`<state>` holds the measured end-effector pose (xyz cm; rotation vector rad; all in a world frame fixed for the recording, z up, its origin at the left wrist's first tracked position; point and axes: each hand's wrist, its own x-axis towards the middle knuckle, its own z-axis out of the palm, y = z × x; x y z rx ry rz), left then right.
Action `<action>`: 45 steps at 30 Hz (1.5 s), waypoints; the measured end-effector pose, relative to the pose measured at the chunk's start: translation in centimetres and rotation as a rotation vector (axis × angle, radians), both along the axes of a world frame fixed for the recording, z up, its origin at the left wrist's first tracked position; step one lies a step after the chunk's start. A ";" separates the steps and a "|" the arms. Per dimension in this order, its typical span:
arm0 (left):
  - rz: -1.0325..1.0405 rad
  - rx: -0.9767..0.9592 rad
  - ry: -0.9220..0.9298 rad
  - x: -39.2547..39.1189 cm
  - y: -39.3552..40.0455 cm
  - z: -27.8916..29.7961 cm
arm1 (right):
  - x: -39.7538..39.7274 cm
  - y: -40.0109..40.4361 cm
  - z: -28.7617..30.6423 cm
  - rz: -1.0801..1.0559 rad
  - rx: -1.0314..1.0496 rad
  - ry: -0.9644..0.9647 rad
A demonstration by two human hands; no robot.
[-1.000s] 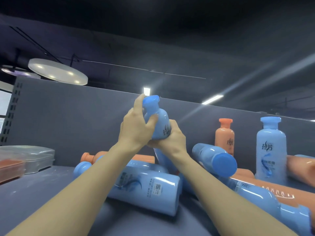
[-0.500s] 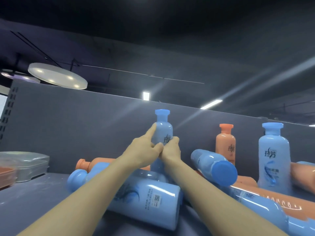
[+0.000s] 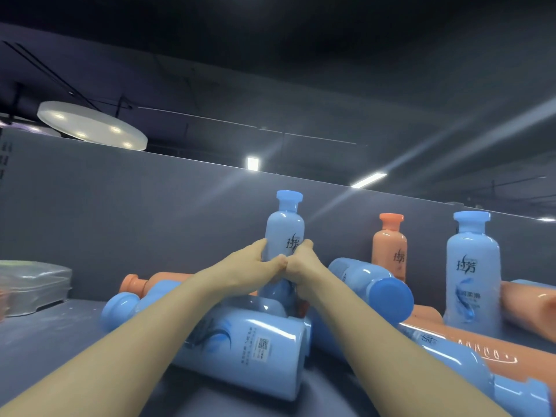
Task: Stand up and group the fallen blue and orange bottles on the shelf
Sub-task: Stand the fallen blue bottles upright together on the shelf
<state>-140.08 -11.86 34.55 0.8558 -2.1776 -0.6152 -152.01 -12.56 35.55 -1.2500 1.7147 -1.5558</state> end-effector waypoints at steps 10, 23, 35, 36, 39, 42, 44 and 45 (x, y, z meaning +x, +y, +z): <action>0.102 -0.017 -0.142 -0.3 -0.2 -0.1 | 0.1 -0.3 -0.3 -0.087 -0.102 0.188; 0.118 -0.068 -0.221 -0.3 -0.5 0.0 | -0.2 -1.0 -0.6 -0.164 -0.038 0.354; 0.113 -0.113 -0.200 -0.3 0.2 -0.2 | -0.2 -1.3 -0.8 -0.117 -0.038 0.334; 0.112 -0.116 -0.204 -0.3 0.3 -0.2 | -0.2 -1.3 -0.8 -0.117 -0.030 0.353; 0.114 -0.140 -0.195 -0.2 0.4 -0.2 | -0.2 -1.0 -0.8 -0.109 -0.025 0.347; 0.124 -0.169 -0.186 -0.2 0.4 -0.1 | -0.1 -0.6 -0.8 -0.117 -0.038 0.296; 0.128 -0.186 -0.199 -0.3 0.4 -0.2 | 0.0 -0.3 -0.8 -0.135 -0.022 0.355; 0.130 -0.196 -0.204 -0.3 0.4 -0.2 | 0.0 -0.1 -0.8 -0.150 -0.014 0.387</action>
